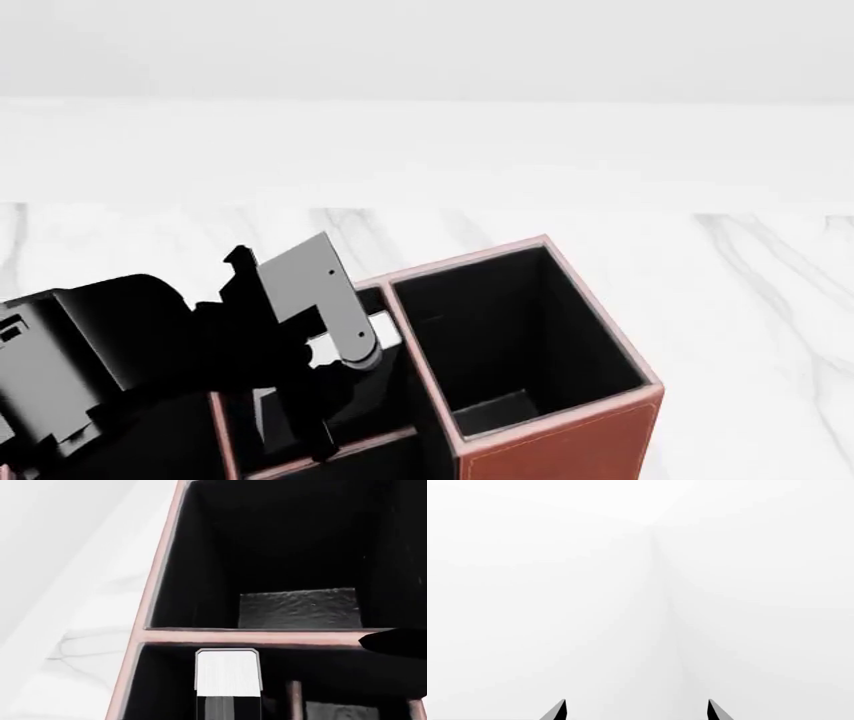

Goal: Pick up the book and place it in the front compartment of the caddy.

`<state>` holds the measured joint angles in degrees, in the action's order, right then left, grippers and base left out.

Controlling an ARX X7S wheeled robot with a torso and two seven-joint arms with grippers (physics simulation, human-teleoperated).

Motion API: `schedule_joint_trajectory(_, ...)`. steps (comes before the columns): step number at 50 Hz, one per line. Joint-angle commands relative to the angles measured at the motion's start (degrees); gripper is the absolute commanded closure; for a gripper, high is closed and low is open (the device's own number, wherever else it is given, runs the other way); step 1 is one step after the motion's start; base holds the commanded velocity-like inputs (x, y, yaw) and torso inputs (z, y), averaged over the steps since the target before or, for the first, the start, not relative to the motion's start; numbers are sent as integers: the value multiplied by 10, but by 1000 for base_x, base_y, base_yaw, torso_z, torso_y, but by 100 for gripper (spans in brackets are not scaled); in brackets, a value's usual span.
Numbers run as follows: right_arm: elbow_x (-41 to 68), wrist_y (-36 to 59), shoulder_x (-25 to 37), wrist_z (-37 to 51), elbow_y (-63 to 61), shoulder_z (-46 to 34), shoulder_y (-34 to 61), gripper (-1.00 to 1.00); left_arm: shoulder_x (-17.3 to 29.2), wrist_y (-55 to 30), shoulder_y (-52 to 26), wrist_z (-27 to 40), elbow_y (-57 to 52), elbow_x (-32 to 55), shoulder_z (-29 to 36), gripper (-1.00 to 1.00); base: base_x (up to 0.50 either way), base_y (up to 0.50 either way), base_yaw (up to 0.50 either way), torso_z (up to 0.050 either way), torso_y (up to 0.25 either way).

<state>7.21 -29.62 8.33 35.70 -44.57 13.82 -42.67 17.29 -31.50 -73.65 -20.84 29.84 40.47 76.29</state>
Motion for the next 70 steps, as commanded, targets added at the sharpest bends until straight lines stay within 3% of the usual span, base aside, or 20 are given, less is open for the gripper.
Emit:
schedule_joint_trajectory(1, -2, 4, -3, -4, -3, 0, 0, -100, -22, 37, 16, 5, 66, -37, -1, 100, 0, 0, 0, 0, 0)
schedule_joint_trajectory(10, 2, 3, -5, -9, -2, 2, 0, -100, -35, 64, 25, -6, 121, -55, 8, 100, 0, 0, 0, 0, 0)
schedule_joint_trajectory(32, 3, 6, -4, -11, -5, 3, 0, -100, -30, 79, 33, -13, 139, -88, 36, 100, 1, 0, -1, 0, 0)
schedule_joint_trajectory(33, 4, 6, -4, -11, -5, 3, 1, -100, -29, 79, 32, -13, 137, -89, 37, -100, 0, 0, 0, 0, 0)
schedule_joint_trajectory(54, 5, 9, -1, -10, -3, 2, 5, -100, 14, 45, 11, 2, 36, -59, 13, -100, 3, 0, -2, 0, 0)
schedule_joint_trajectory(70, 11, 6, -2, -12, -5, 6, 2, -100, 115, -55, -24, 57, -229, 45, -45, -100, 0, 0, 0, 0, 0)
